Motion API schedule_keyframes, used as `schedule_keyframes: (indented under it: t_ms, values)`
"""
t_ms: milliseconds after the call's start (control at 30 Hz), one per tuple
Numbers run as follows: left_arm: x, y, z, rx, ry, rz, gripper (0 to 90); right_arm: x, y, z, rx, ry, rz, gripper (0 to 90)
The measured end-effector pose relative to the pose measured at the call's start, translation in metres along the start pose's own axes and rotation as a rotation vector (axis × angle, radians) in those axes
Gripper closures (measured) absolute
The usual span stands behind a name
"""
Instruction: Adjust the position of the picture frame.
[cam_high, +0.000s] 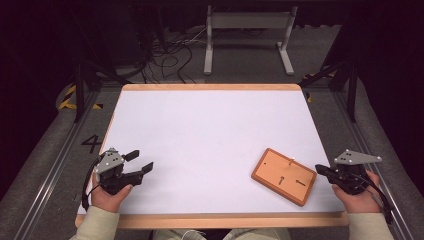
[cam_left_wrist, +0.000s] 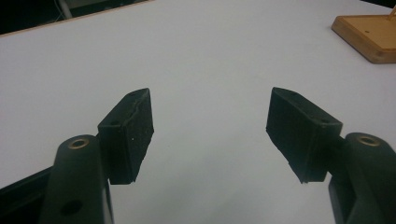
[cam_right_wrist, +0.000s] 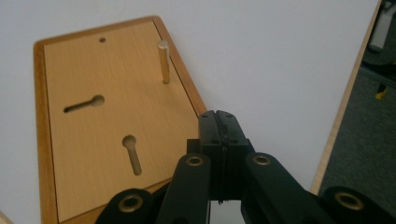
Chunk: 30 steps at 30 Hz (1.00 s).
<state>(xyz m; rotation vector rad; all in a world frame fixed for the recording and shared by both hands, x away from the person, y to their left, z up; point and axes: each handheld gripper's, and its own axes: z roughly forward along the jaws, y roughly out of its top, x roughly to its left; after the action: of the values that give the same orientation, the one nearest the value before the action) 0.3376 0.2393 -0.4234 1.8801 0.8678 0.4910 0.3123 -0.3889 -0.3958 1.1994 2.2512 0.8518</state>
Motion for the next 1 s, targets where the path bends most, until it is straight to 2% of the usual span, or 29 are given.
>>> schedule_keyframes:
  t_ms: [133, 300, 433, 467, 500, 767, 967, 1000]
  values:
    - [0.000, 0.001, 0.001, 0.003, -0.002, -0.001, 32.2, 0.002, 0.001, 0.003, 0.071, -0.023, -0.004, 90.0]
    - [0.000, 0.001, 0.002, 0.003, -0.003, 0.000, 32.2, 0.000, -0.002, 0.005, 0.119, -0.043, 0.013, 90.0]
    - [0.000, 0.001, 0.002, 0.004, -0.005, -0.007, 32.1, -0.001, -0.005, 0.011, 0.204, -0.040, 0.025, 90.0]
    - [0.000, 0.001, 0.002, 0.004, -0.005, -0.007, 32.2, -0.001, -0.005, 0.011, 0.204, -0.040, 0.025, 90.0]
    - [0.001, 0.001, 0.003, 0.007, -0.007, -0.003, 32.2, 0.001, -0.004, 0.012, 0.241, -0.032, 0.030, 90.0]
    - [0.001, 0.000, 0.003, 0.011, -0.009, -0.010, 32.2, 0.002, -0.004, 0.015, 0.305, -0.049, 0.046, 90.0]
    - [0.001, 0.000, 0.004, 0.013, -0.009, -0.013, 32.2, 0.008, -0.003, 0.024, 0.369, -0.022, 0.051, 90.0]
    - [0.001, 0.000, 0.004, 0.015, -0.009, -0.012, 32.2, 0.010, -0.003, 0.026, 0.382, -0.029, 0.045, 90.0]
